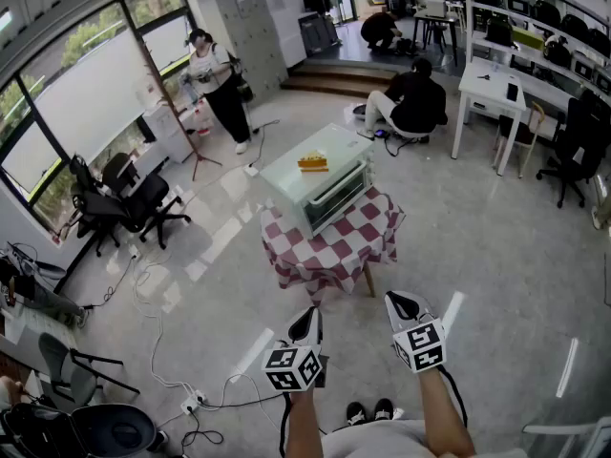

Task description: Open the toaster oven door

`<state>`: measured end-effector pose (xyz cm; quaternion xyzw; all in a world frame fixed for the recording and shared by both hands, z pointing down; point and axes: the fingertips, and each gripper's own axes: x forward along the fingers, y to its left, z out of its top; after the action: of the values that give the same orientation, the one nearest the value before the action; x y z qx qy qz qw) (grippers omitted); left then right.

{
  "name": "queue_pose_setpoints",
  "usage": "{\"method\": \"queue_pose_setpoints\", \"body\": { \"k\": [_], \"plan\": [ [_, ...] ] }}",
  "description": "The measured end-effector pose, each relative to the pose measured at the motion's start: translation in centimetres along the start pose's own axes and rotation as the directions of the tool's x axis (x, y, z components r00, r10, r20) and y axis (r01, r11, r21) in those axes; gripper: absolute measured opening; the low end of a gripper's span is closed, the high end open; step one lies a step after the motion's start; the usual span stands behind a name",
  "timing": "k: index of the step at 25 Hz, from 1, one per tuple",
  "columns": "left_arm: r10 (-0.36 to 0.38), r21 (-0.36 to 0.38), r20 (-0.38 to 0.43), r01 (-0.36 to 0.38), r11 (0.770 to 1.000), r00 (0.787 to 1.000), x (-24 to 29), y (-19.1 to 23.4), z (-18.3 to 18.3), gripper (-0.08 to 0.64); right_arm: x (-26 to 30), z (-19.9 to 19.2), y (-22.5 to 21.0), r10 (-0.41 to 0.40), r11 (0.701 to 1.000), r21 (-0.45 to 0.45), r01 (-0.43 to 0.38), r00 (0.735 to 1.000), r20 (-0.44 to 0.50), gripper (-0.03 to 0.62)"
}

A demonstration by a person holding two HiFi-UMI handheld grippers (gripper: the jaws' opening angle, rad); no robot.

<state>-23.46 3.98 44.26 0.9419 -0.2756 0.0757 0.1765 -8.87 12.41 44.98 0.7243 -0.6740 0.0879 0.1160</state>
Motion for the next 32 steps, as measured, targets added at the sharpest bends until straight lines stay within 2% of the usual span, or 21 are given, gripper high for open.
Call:
{"method": "queue_pose_setpoints", "body": {
  "k": [4, 11, 17, 21, 28, 32],
  "plan": [
    [0.000, -0.020, 0.012, 0.000, 1.000, 1.000, 0.4, -0.4, 0.0, 0.003, -0.5, -0.3, -0.6, -0.002, 1.000, -0.012, 0.002, 1.000, -0.004, 0.002],
    [0.009, 0.055, -0.014, -0.008, 0.998, 1.000, 0.7, -2.0, 0.0, 0.003, -1.6, -0.3, -2.0, -0.015, 1.000, -0.014, 0.015, 1.000, 0.016, 0.003],
    [0.045, 0.102, 0.001, -0.045, 0.994, 0.999, 0.3, -2.2, 0.2, 0.003, -3.0, -0.1, -2.6, 0.061, 0.996, 0.064, -0.066, 0.995, 0.073, 0.002],
    [0.067, 0.096, 0.018, -0.068, 0.993, 0.998, 0.0, -2.4, -0.4, 0.003, -3.6, -1.4, -3.2, 0.081, 0.995, 0.053, -0.084, 0.995, 0.049, 0.003],
    [0.069, 0.075, -0.018, -0.067, 0.995, 0.997, 1.0, -2.2, -1.9, 0.003, -3.3, -3.4, -4.4, 0.084, 0.995, 0.050, -0.084, 0.996, 0.003, 0.003],
    [0.061, 0.074, -0.026, -0.059, 0.995, 0.998, 2.6, -1.7, -2.0, 0.003, -2.0, -3.8, -5.5, 0.058, 0.997, 0.056, -0.058, 0.998, 0.003, 0.003]
  ]
}}
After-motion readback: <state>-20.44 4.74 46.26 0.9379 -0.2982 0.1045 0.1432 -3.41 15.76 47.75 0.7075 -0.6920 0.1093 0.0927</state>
